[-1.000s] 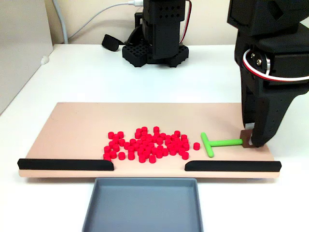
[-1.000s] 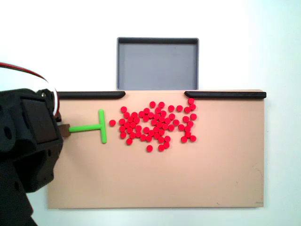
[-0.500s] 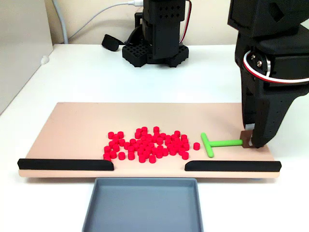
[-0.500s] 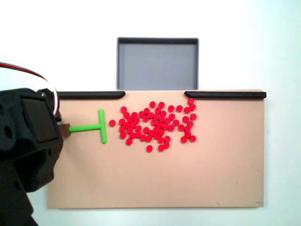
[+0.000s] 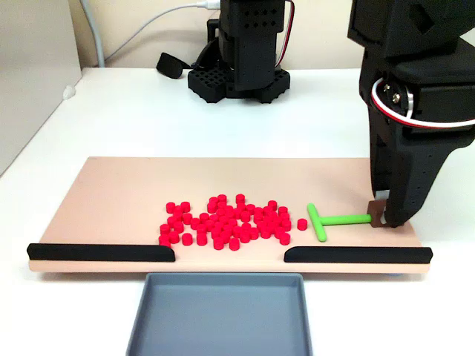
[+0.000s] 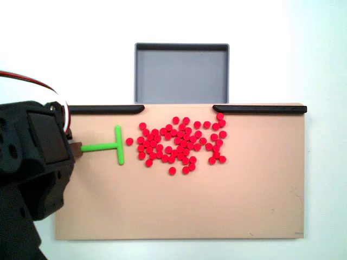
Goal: Gather the left side granules
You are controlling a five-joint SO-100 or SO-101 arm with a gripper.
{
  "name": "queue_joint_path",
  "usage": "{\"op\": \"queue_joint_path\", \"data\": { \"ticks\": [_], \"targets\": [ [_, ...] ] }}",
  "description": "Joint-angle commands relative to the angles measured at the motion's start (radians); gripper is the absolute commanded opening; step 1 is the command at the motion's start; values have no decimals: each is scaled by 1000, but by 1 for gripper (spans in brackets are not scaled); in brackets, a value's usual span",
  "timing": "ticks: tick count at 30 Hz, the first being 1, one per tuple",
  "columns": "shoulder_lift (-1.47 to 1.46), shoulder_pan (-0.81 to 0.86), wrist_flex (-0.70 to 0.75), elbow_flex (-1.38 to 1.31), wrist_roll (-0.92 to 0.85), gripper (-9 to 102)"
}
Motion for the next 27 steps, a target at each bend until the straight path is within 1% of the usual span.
{"op": "queue_joint_path", "data": {
  "ticks": [1, 27],
  "targets": [
    [6, 17, 5, -21, -5, 0],
    [14, 61, 5, -8, -12, 0]
  ]
}}
